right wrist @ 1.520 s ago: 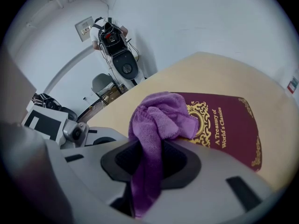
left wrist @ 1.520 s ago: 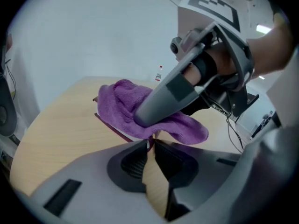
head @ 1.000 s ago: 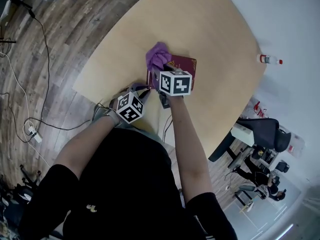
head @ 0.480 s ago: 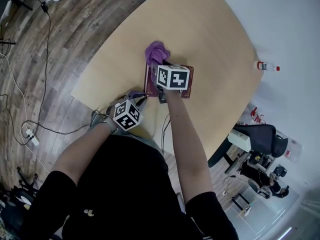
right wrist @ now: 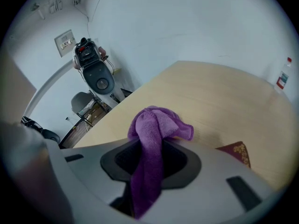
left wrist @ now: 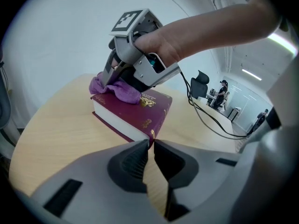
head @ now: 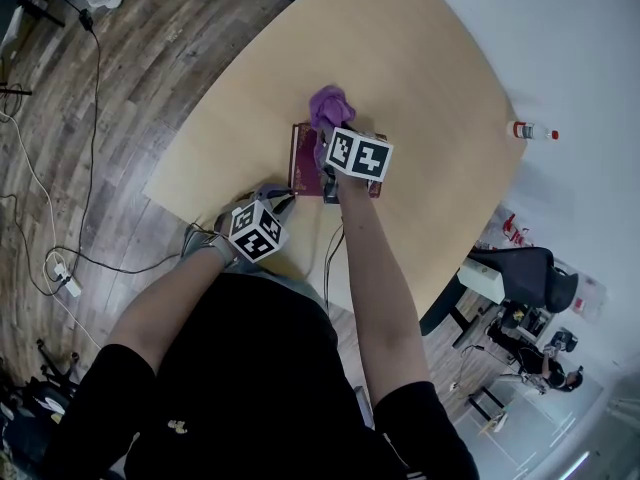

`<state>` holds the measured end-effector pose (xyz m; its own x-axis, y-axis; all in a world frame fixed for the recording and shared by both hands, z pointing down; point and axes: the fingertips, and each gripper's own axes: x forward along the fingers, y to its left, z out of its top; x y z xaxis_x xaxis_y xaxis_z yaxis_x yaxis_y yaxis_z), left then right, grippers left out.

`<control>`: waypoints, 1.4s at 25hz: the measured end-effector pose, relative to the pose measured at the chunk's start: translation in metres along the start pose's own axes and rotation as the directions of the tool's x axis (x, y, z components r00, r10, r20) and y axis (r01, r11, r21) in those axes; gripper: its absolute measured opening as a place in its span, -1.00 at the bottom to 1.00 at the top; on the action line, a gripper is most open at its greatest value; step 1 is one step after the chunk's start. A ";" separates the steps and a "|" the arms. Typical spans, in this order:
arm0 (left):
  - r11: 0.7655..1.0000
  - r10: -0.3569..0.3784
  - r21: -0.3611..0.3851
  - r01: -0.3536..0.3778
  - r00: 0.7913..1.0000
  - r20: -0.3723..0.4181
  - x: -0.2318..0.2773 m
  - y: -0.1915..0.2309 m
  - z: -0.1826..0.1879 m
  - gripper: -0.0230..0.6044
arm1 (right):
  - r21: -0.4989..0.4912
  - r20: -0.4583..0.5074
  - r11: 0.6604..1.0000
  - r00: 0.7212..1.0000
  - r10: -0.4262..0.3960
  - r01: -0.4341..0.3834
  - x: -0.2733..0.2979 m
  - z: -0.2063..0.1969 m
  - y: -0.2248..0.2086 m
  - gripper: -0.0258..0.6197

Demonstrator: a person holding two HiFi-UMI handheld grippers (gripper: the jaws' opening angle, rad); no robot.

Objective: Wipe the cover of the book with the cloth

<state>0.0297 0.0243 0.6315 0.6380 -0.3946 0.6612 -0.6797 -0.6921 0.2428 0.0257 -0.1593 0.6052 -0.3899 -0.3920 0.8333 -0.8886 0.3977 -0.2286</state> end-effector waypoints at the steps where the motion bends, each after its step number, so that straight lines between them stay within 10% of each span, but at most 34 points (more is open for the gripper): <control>1: 1.000 -0.001 0.001 0.001 1.000 -0.002 0.000 0.000 0.000 -0.76 | 0.010 0.014 1.000 1.000 -0.015 0.015 -0.002 0.000 -0.005 -0.52; 11: 1.000 -0.017 -0.005 0.016 1.000 -0.015 -0.001 -0.001 -0.004 -0.76 | 0.077 0.124 0.986 0.980 -0.158 0.149 -0.023 -0.011 -0.042 -0.52; 20: 0.990 -0.001 -0.140 0.006 0.999 0.038 -0.038 0.022 0.017 -0.82 | 0.145 0.172 0.980 0.972 -0.160 0.136 -0.052 -0.030 -0.043 -0.52; 35: 0.996 -0.023 -0.083 0.039 0.982 0.187 -0.151 0.046 0.080 -0.85 | 0.254 0.407 0.965 0.899 -0.162 0.059 -0.177 -0.043 0.020 -0.53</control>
<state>-0.0694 0.0038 0.4863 0.7098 -0.4846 0.5112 -0.6819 -0.6547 0.3262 0.0873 -0.0462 0.4749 -0.3051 -0.7541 0.5816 -0.9421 0.1498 -0.2999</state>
